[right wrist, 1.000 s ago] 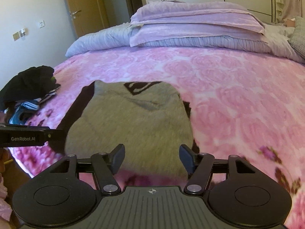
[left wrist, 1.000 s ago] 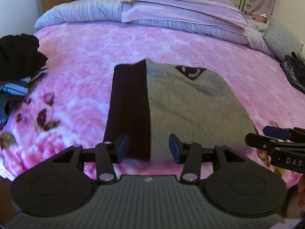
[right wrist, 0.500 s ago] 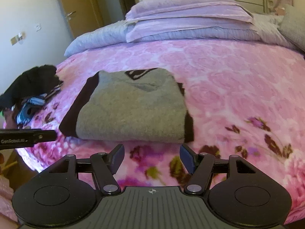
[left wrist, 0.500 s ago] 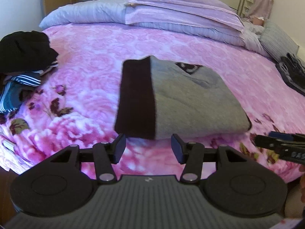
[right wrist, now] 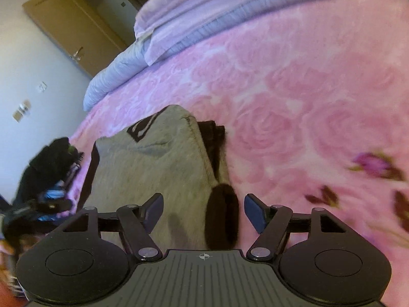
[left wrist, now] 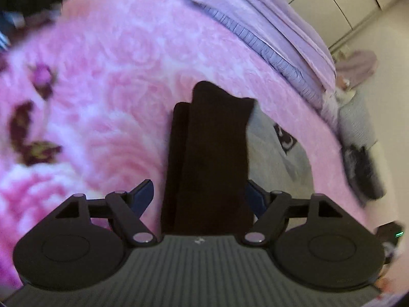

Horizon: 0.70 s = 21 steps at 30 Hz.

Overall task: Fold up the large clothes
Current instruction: 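Grasp the folded sweater's sides with the left tool while the right tool grasps too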

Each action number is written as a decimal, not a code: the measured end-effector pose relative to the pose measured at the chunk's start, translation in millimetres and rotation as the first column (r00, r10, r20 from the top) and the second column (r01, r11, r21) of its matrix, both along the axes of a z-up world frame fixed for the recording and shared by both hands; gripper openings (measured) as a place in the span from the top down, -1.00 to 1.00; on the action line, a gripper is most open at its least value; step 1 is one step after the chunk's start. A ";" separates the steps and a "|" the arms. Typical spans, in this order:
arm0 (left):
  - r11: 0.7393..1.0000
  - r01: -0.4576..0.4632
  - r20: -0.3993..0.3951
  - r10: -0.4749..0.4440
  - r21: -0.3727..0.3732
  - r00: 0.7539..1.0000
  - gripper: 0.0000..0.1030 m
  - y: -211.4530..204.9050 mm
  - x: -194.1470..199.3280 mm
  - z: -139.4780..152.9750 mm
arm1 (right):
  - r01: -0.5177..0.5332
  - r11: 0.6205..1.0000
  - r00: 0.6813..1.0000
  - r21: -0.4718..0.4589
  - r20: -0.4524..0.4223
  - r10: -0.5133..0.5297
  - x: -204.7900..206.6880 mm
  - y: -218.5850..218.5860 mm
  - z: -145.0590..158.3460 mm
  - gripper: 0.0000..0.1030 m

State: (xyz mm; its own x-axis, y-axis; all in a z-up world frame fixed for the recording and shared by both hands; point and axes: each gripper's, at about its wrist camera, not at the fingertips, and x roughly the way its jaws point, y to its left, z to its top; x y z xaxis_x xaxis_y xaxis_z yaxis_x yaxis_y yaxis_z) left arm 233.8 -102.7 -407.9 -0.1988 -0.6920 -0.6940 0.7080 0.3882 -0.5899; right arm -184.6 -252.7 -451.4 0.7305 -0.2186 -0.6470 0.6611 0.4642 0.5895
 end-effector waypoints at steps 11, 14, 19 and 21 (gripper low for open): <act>0.998 0.042 -0.170 -0.050 -0.050 0.984 -0.09 -47.1 20.6 -36.9 | -0.124 0.979 0.978 0.164 0.187 0.093 26.4 -53.4 -39.3 -0.18; 0.997 0.031 -0.183 -0.043 -0.070 0.982 0.00 -50.2 19.3 -39.9 | -0.146 0.972 0.972 0.183 0.208 0.107 32.4 -60.2 -47.1 0.15; 0.994 0.024 -0.151 -0.040 -0.108 0.988 0.45 -44.7 10.1 -38.1 | -0.158 0.964 0.963 0.212 0.248 0.104 40.6 -62.8 -57.9 0.62; 0.992 0.025 -0.086 -0.035 -0.121 0.996 0.51 -43.7 2.9 -30.0 | -0.158 0.965 0.962 0.208 0.251 0.104 42.1 -63.3 -57.3 0.63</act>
